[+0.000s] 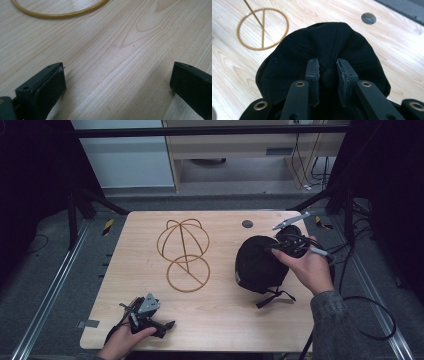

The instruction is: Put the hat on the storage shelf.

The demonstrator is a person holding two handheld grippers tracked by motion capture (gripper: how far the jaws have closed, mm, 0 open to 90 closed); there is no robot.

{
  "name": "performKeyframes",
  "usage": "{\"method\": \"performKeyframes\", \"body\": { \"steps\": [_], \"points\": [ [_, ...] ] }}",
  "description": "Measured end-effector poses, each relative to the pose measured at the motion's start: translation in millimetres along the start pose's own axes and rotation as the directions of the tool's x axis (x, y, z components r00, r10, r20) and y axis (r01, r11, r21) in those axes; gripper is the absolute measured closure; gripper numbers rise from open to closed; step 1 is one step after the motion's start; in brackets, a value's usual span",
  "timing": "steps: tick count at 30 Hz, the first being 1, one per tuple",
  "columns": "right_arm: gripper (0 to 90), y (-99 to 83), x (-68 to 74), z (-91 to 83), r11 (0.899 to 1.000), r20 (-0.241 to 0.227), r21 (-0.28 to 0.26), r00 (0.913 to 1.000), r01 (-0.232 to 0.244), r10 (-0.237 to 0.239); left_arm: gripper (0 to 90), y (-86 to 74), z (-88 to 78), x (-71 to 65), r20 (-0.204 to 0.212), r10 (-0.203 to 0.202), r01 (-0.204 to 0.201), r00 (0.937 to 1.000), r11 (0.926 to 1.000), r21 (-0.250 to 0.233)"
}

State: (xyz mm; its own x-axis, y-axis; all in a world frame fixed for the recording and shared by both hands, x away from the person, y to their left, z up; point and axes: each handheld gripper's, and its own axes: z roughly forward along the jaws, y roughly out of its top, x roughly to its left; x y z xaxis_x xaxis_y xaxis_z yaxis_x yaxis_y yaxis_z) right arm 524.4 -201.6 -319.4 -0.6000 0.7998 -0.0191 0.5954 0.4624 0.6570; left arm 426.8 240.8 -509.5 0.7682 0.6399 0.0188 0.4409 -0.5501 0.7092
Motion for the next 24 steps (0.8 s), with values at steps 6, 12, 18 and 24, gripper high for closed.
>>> {"method": "performKeyframes", "body": {
  "steps": [6,12,18,24],
  "points": [
    [73.3,3.6,4.6,-13.0,0.999,-0.001,-0.047,0.9999,0.016,-0.016,0.0,0.0,0.0,0.0,0.000,0.000,0.000,1.0000,1.0000,0.000],
    [73.4,11.1,10.0,-25.1,0.996,0.000,-0.082,0.9993,0.038,-0.038,0.0,0.0,0.0,0.0,-0.001,0.000,0.000,1.0000,1.0000,0.000],
    [73.4,21.9,18.2,-42.5,0.989,0.011,-0.138,0.9983,0.058,-0.057,0.0,-0.1,-0.1,-0.1,0.000,0.000,0.000,1.0000,1.0000,0.000],
    [73.4,31.3,24.7,-55.9,0.983,0.015,-0.170,0.9975,0.071,-0.070,0.0,0.0,-0.1,-0.2,0.000,0.000,0.000,1.0000,1.0000,0.000]
  ]
}}
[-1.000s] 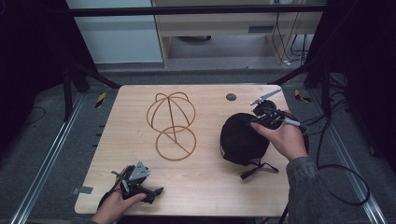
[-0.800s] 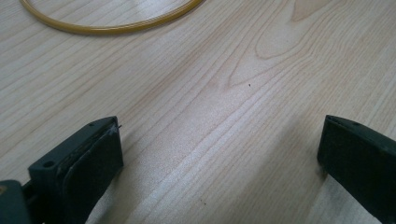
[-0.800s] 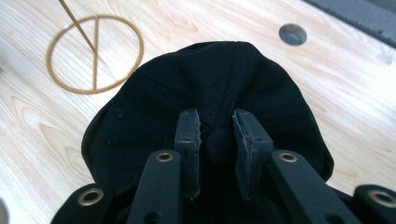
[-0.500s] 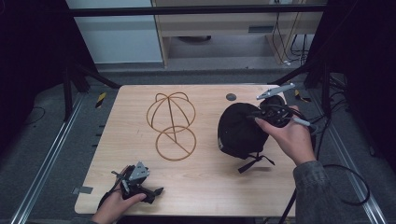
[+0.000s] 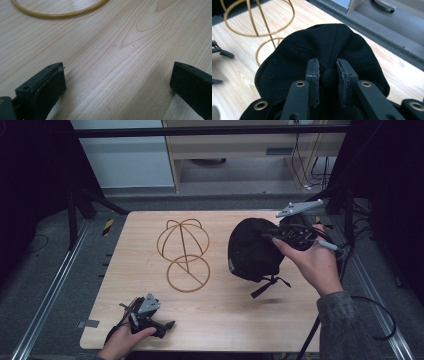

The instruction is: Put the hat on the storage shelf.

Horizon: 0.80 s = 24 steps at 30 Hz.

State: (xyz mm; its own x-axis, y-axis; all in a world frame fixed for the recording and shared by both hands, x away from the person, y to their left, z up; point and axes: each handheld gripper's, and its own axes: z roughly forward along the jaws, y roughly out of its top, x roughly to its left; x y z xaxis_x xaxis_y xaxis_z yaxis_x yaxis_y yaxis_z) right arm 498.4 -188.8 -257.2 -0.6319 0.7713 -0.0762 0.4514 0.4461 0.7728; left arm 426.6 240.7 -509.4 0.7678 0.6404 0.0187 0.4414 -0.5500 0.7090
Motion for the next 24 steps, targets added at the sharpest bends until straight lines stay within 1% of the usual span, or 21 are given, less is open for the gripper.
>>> {"method": "performKeyframes", "body": {
  "steps": [2,3,9,11,18,19,22,23,24],
  "points": [
    [73.4,2.1,1.0,-1.9,1.000,0.001,-0.006,1.0000,0.001,-0.001,0.0,0.0,0.0,0.0,0.000,0.000,0.000,1.0000,1.0000,0.000],
    [73.5,6.2,2.9,-5.4,1.000,0.003,-0.016,0.9999,0.012,-0.012,0.0,0.0,0.0,0.0,0.000,0.000,0.000,1.0000,1.0000,0.000],
    [73.5,16.2,8.5,-11.4,0.999,0.004,-0.037,0.9997,0.026,-0.026,0.0,0.0,0.0,0.0,0.000,0.000,0.000,1.0000,1.0000,0.000],
    [73.4,20.9,11.5,-13.8,0.998,0.007,-0.050,0.9993,0.037,-0.037,0.0,0.0,0.0,0.0,0.000,0.000,0.000,1.0000,1.0000,0.000],
    [73.4,29.5,16.5,-17.9,0.996,0.001,-0.072,0.9990,0.045,-0.045,0.0,0.1,-0.2,0.0,0.000,0.000,0.000,1.0000,1.0000,0.002],
    [73.4,32.4,18.1,-19.4,0.995,0.000,-0.084,0.9988,0.048,-0.048,0.0,0.1,-0.2,0.0,0.000,0.000,0.000,1.0000,1.0000,0.002],
    [73.4,35.2,20.0,-21.7,0.994,-0.004,-0.096,0.9989,0.046,-0.046,0.0,0.1,-0.2,0.0,0.000,0.000,0.000,1.0000,1.0000,0.002],
    [73.4,37.6,21.7,-23.0,0.993,-0.008,-0.107,0.9985,0.052,-0.054,0.0,0.1,-0.2,0.0,0.000,0.000,0.000,1.0000,1.0000,0.002],
    [73.4,37.6,21.7,-23.0,0.993,-0.008,-0.107,0.9985,0.052,-0.054,0.0,0.1,-0.2,0.0,0.000,0.000,0.000,1.0000,1.0000,0.002]
  ]
}}
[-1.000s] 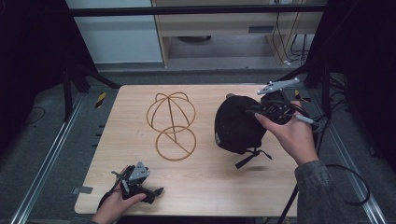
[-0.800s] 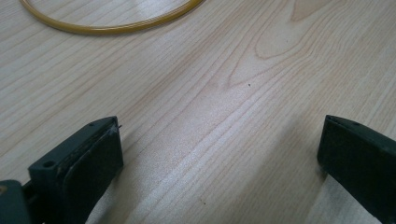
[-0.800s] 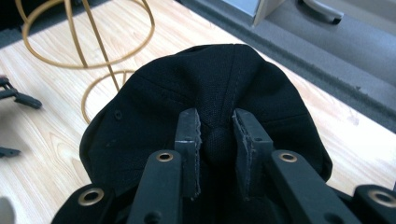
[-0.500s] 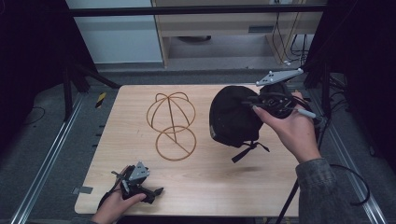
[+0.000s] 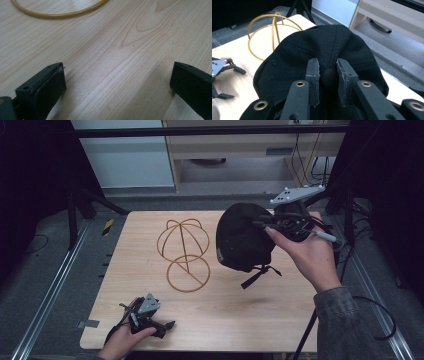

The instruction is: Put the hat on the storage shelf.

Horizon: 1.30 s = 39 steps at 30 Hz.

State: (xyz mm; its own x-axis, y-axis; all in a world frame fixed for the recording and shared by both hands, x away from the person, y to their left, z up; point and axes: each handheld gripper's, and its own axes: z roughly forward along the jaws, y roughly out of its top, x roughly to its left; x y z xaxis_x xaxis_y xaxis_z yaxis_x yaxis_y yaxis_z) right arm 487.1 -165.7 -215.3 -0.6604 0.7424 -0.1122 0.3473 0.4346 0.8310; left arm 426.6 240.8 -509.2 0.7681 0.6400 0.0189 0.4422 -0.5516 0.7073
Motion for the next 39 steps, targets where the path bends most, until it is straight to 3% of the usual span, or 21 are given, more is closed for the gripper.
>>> {"method": "performKeyframes", "body": {
  "steps": [19,39],
  "points": [
    [73.4,29.7,25.7,2.7,0.996,-0.051,-0.086,0.9980,0.034,-0.038,0.0,0.0,0.0,-0.1,-0.001,0.001,-0.001,1.0000,1.0000,0.000],
    [73.4,52.7,41.2,11.9,0.993,-0.072,-0.100,0.9947,0.067,-0.074,0.0,0.0,0.0,-0.1,-0.001,0.001,-0.001,1.0000,1.0000,0.000]
  ]
}}
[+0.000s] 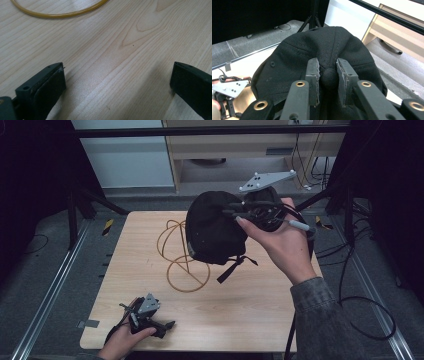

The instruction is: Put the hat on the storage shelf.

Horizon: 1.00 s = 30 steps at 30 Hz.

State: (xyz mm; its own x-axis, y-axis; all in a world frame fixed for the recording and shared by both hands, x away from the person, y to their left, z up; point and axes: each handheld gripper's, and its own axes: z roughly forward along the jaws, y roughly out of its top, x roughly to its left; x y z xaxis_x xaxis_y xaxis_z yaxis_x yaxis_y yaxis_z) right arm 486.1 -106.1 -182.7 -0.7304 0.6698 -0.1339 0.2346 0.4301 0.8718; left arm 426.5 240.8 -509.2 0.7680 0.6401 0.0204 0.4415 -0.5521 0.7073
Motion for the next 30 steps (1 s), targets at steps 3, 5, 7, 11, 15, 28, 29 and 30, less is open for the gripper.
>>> {"method": "performKeyframes", "body": {
  "steps": [3,5,7,11,15,28,29,30],
  "points": [
    [73.4,5.8,1.5,6.8,1.000,-0.008,0.004,0.9999,0.007,-0.007,0.0,0.0,0.0,0.0,0.000,0.000,0.000,1.0000,1.0000,0.000],
    [73.4,9.3,2.7,10.4,1.000,-0.011,0.002,0.9999,0.009,-0.009,0.0,0.0,0.0,0.0,0.000,0.000,0.000,1.0000,1.0000,0.000],
    [73.4,12.3,3.6,13.9,1.000,-0.016,0.000,0.9998,0.008,-0.008,0.0,0.0,0.0,0.0,0.000,0.000,0.000,1.0000,1.0000,0.000],
    [73.4,16.6,6.6,21.5,1.000,-0.029,0.003,0.9995,0.013,-0.013,0.0,0.0,0.0,0.0,0.000,0.000,0.000,1.0000,1.0000,0.000],
    [73.3,18.8,8.4,30.9,1.000,-0.039,0.010,0.9991,0.016,-0.015,0.0,0.0,0.0,0.0,0.000,0.000,0.000,1.0000,1.0000,0.000],
    [73.3,29.3,6.8,55.4,0.999,-0.039,0.039,0.9991,0.019,-0.017,0.0,0.0,0.0,0.0,0.001,0.000,0.000,1.0000,1.0000,0.000],
    [73.3,29.3,6.8,55.4,0.999,-0.039,0.039,0.9991,0.019,-0.017,0.0,0.0,0.0,0.0,0.001,0.000,0.000,1.0000,1.0000,0.000],
    [73.3,29.8,6.8,59.2,0.999,-0.043,0.045,0.9990,0.017,-0.015,0.0,0.0,0.0,0.0,0.001,0.000,0.000,1.0000,1.0000,0.000]
  ]
}}
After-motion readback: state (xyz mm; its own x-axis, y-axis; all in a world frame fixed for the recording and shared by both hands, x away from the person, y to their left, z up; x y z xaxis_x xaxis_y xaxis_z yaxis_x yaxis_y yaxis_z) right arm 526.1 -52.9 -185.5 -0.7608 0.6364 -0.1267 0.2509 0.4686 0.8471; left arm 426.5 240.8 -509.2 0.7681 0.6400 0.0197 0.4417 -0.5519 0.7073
